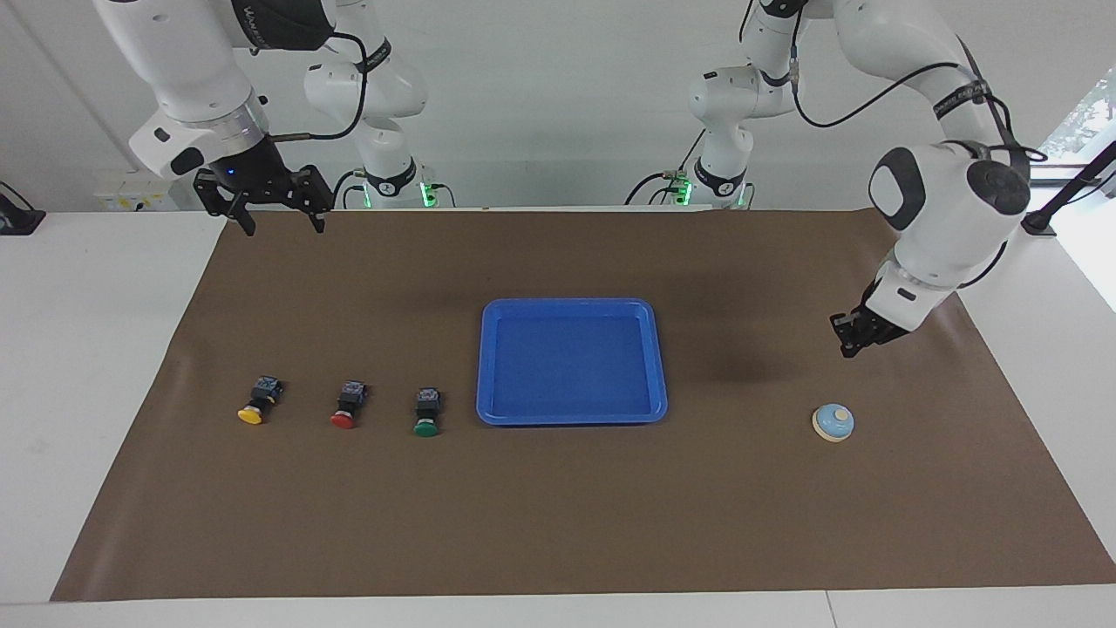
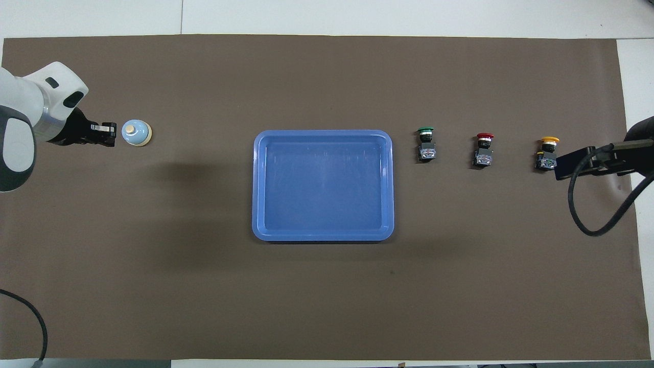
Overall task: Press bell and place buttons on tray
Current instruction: 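Move the left gripper over the white bell and lower it, then press down on the bell top with the left gripper, then lift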
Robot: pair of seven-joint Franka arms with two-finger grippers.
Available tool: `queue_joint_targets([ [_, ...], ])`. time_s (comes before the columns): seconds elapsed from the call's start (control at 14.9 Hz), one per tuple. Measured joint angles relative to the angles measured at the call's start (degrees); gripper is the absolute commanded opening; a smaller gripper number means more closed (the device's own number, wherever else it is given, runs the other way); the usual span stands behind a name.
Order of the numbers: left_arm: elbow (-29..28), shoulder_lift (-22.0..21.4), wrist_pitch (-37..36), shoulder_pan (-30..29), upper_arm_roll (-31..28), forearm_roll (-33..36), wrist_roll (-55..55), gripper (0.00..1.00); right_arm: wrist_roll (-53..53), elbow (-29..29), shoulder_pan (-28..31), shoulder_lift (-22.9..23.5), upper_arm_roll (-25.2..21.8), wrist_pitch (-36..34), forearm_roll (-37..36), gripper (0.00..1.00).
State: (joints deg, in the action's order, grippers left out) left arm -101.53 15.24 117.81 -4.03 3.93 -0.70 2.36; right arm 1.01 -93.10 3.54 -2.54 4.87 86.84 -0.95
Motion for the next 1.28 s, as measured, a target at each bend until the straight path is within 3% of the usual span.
queue_joint_targets([
  [0.13,0.09,2.26,2.39,-1.0,-0.07,0.0,0.01,0.0,0.0,0.0,0.0,0.0,0.0,0.0,0.0,1.0],
  [1.28,1.51,7.43,8.77,-0.29,0.46,0.55,-2.71,0.0,0.0,0.0,0.0,0.0,0.0,0.0,0.0,1.0],
])
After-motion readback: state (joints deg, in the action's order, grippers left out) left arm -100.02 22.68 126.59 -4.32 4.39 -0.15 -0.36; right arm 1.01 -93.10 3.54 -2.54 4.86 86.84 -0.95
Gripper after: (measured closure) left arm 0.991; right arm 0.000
